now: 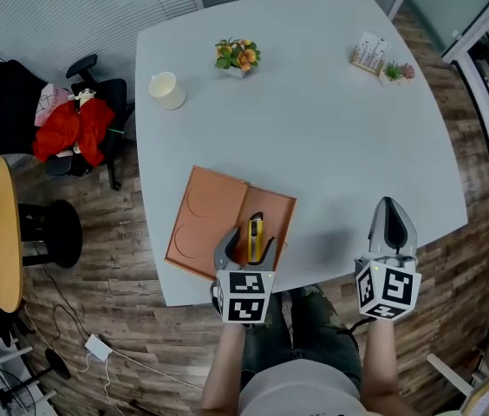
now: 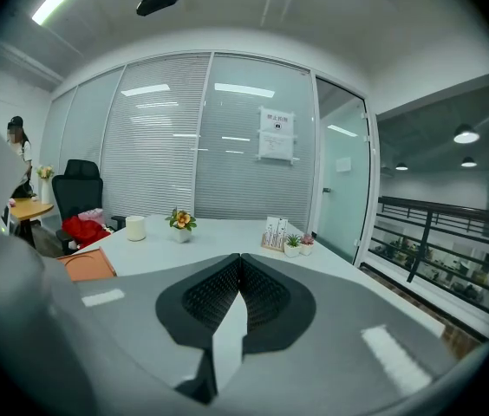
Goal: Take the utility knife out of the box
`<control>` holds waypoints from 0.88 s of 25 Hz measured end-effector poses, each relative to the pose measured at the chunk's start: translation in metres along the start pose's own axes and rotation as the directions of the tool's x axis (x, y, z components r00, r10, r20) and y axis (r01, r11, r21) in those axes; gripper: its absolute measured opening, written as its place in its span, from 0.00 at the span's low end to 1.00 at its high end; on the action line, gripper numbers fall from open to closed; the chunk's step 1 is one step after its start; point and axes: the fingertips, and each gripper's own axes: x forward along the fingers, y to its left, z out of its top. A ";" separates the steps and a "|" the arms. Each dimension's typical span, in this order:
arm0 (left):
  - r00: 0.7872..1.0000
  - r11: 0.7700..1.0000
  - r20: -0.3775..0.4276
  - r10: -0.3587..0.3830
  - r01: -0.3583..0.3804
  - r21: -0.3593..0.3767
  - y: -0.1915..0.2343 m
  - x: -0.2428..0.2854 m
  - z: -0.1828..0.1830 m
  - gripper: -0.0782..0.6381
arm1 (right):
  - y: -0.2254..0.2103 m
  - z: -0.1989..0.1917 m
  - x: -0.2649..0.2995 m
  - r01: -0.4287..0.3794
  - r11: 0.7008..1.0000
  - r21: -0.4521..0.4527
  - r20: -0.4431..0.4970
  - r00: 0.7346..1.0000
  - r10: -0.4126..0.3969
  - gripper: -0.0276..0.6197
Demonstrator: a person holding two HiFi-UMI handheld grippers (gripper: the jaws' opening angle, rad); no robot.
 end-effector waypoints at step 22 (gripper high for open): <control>0.969 0.997 -0.245 0.033 -0.049 -0.059 0.000 0.038 -0.059 0.47 | 0.002 -0.031 0.003 0.007 1.000 0.006 -0.073 0.997 -0.006 0.09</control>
